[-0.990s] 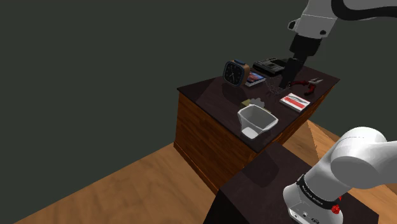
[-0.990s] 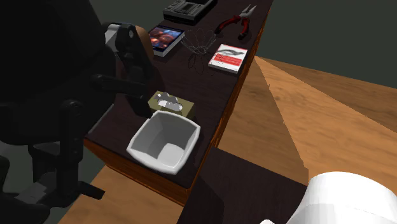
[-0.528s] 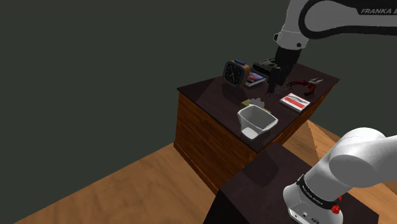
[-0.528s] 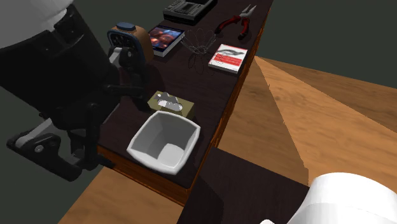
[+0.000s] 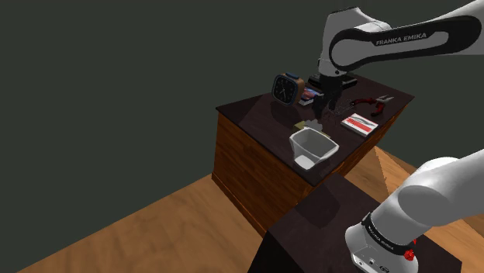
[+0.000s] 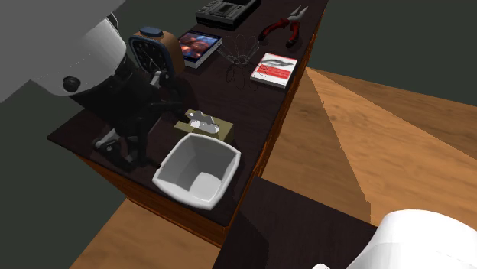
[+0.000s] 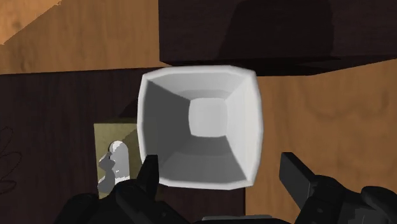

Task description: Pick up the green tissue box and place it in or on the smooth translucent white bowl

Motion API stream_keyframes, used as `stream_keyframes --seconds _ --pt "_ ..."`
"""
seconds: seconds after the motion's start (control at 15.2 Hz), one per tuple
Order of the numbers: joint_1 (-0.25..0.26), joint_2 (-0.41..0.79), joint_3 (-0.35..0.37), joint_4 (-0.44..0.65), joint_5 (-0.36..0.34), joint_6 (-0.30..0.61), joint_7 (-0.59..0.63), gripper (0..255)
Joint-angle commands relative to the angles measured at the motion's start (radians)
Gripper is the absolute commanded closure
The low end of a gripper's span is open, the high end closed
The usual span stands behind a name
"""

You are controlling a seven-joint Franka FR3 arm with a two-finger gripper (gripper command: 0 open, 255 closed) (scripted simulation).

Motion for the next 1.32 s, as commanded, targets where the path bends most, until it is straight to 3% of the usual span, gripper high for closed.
stream_keyframes --seconds 0.0,0.53,1.12,1.25 --pt "-0.018 0.072 0.000 0.016 -0.035 0.038 0.026 0" --pt "-0.089 0.354 -0.028 0.124 -0.189 0.145 0.124 0" --pt "-0.142 0.668 -0.092 0.326 -0.341 0.187 0.223 0" --pt "-0.147 0.692 -0.101 0.334 -0.352 0.199 0.230 0"
